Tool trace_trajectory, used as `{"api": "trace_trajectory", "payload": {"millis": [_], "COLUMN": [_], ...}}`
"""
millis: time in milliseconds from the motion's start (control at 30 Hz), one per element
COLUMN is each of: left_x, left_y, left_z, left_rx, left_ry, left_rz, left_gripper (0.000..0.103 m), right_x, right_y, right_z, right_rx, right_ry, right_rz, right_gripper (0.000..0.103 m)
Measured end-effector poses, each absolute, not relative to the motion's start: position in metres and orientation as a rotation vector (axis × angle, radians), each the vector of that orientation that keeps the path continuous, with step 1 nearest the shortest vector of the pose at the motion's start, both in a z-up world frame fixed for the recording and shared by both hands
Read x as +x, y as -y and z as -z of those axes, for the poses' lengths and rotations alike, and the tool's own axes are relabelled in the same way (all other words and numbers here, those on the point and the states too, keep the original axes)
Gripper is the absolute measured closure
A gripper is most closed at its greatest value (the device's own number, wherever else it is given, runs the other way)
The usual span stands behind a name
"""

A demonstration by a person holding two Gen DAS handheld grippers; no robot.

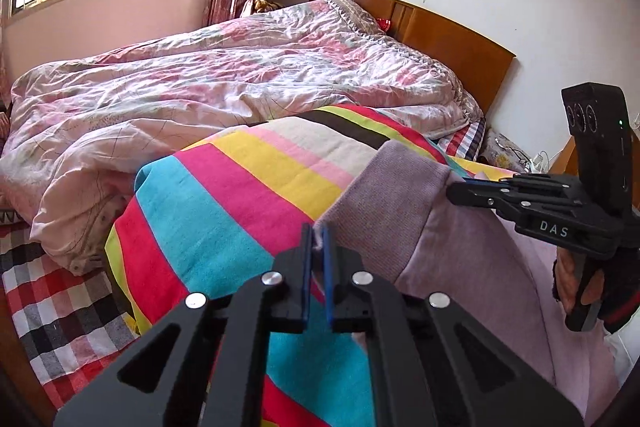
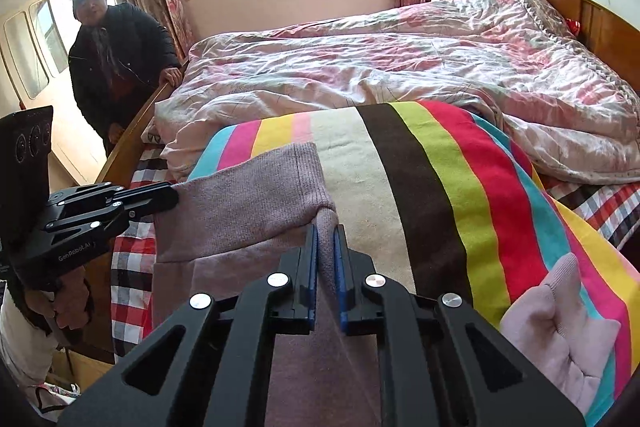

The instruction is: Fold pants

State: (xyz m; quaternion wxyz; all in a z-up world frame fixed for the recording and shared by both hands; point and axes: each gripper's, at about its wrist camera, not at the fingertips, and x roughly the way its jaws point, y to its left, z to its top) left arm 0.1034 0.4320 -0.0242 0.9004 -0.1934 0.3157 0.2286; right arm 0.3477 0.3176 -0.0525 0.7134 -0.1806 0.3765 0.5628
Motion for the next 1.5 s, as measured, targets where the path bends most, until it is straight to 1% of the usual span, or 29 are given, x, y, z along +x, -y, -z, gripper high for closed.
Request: {"api": "trace_trajectory", "payload": {"millis": [100, 133, 167, 200, 233, 267, 300, 333, 367, 400, 433, 467, 500, 567, 700, 867, 933, 1000, 1067, 1100, 1200, 1367, 1433, 1500], "left_x": [0.113, 0.116, 0.119, 0.118, 0.115, 0.111, 0.106, 0.102, 0.098, 0.096, 0.096, 0.098, 0.101, 0.113, 0.143, 0.165, 0.165, 0.161, 0.157, 0.155, 0.145, 0.112, 0.092, 0.071], "left_y": [-0.439, -0.445, -0.447, -0.449, -0.449, -0.449, -0.447, -0.443, -0.436, -0.428, -0.418, -0.406, -0.393, -0.367, -0.326, -0.312, -0.316, -0.319, -0.324, -0.328, -0.343, -0.372, -0.383, -0.395], "left_z": [0.043, 0.052, 0.060, 0.063, 0.062, 0.057, 0.050, 0.041, 0.031, 0.021, 0.013, 0.007, 0.003, 0.003, 0.024, 0.058, 0.065, 0.064, 0.062, 0.061, 0.055, 0.041, 0.038, 0.038], "left_rx": [-0.437, -0.447, -0.451, -0.451, -0.443, -0.428, -0.414, -0.402, -0.390, -0.381, -0.377, -0.373, -0.366, -0.362, -0.374, -0.382, -0.389, -0.388, -0.388, -0.397, -0.437, -0.516, -0.548, -0.579], "left_ry": [-0.727, -0.758, -0.786, -0.791, -0.783, -0.771, -0.747, -0.719, -0.690, -0.666, -0.649, -0.638, -0.632, -0.642, -0.718, -0.823, -0.839, -0.833, -0.825, -0.821, -0.793, -0.718, -0.690, -0.680], "left_rz": [-0.495, -0.509, -0.530, -0.561, -0.606, -0.653, -0.682, -0.695, -0.690, -0.662, -0.621, -0.579, -0.538, -0.432, -0.269, -0.246, -0.254, -0.257, -0.274, -0.286, -0.307, -0.357, -0.386, -0.421], "left_gripper": [0.098, 0.096, 0.086, 0.079, 0.058, 0.042, 0.036, 0.025, 0.020, 0.018, 0.012, 0.003, 0.001, 0.001, 0.001, 0.002, 0.003, 0.003, 0.003, 0.003, 0.003, 0.003, 0.002, 0.002], "right_x": [0.351, 0.351, 0.351, 0.354, 0.358, 0.362, 0.365, 0.369, 0.374, 0.380, 0.388, 0.395, 0.403, 0.421, 0.451, 0.464, 0.470, 0.474, 0.476, 0.474, 0.451, 0.379, 0.345, 0.312], "right_y": [-0.334, -0.337, -0.337, -0.335, -0.331, -0.325, -0.315, -0.302, -0.286, -0.267, -0.246, -0.225, -0.201, -0.155, -0.079, -0.058, -0.064, -0.071, -0.078, -0.081, -0.101, -0.163, -0.195, -0.229], "right_z": [0.078, 0.086, 0.091, 0.090, 0.085, 0.077, 0.065, 0.050, 0.034, 0.021, 0.010, 0.002, -0.001, 0.005, 0.050, 0.098, 0.110, 0.117, 0.119, 0.117, 0.082, 0.006, -0.011, -0.013], "right_rx": [-0.434, -0.443, -0.435, -0.414, -0.385, -0.352, -0.319, -0.292, -0.268, -0.245, -0.222, -0.200, -0.178, -0.132, 0.006, 0.102, 0.133, 0.127, 0.126, 0.110, 0.006, -0.141, -0.188, -0.238], "right_ry": [-0.895, -0.917, -0.927, -0.936, -0.958, -0.969, -0.958, -0.931, -0.903, -0.881, -0.867, -0.858, -0.858, -0.887, -1.031, -1.139, -1.170, -1.186, -1.197, -1.199, -1.083, -0.895, -0.853, -0.851], "right_rz": [-1.204, -1.192, -1.185, -1.171, -1.153, -1.147, -1.147, -1.146, -1.136, -1.118, -1.095, -1.067, -1.036, -0.954, -0.811, -0.790, -0.807, -0.823, -0.843, -0.833, -0.879, -1.046, -1.131, -1.205], "right_gripper": [0.091, 0.085, 0.085, 0.084, 0.072, 0.064, 0.048, 0.037, 0.036, 0.036, 0.036, 0.036, 0.036, 0.036, 0.036, 0.041, 0.052, 0.058, 0.084, 0.094, 0.095, 0.095, 0.095, 0.094]}}
